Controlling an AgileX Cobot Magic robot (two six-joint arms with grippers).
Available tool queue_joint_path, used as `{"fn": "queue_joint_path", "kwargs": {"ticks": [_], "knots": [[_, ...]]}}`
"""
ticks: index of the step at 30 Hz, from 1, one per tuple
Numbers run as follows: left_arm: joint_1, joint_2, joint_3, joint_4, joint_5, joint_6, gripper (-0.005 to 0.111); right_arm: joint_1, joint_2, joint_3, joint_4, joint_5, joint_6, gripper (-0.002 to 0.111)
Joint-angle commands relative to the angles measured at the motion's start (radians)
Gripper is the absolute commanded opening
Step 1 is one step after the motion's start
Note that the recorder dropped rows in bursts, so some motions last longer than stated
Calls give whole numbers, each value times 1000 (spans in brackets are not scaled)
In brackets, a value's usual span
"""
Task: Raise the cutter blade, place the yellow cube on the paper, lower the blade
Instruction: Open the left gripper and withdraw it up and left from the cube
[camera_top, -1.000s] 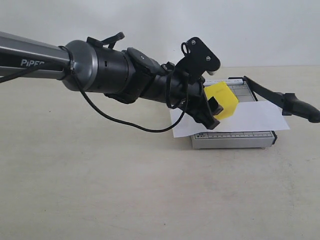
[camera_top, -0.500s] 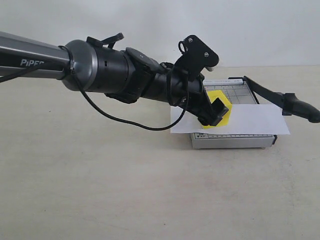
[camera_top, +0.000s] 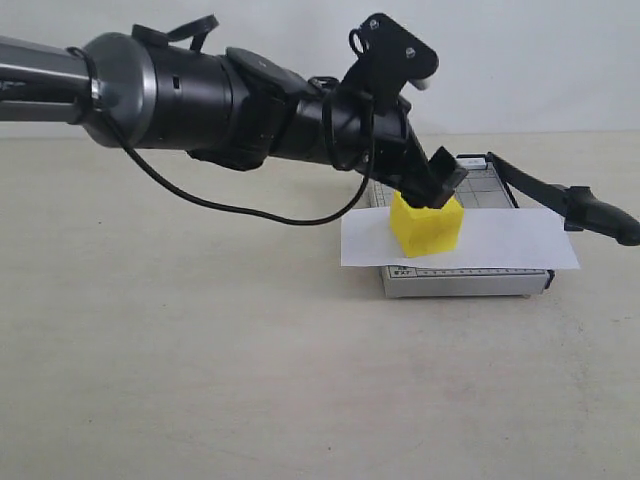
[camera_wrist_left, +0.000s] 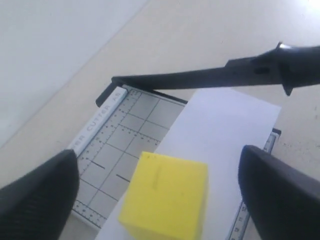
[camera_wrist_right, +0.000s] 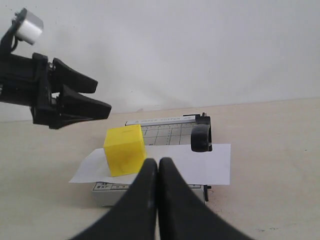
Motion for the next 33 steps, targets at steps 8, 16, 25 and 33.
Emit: {"fn": "queue_joint_path", "kwargs": {"ticks": [8,16,25,33], "knots": [[-1,-144,-5,62,111,-181,34,2,-3,-1,-7,-6,-1,0],[-1,-245,-5,658,396,-687,5,2,-3,-1,-7,-6,-1,0],[-1,-315,4,747,553,-855,5,2,-3,-1,-7,-6,-1,0],[-1,-520,220,691,401,-853,5,2,-3,-1,-7,-6,-1,0]]}}
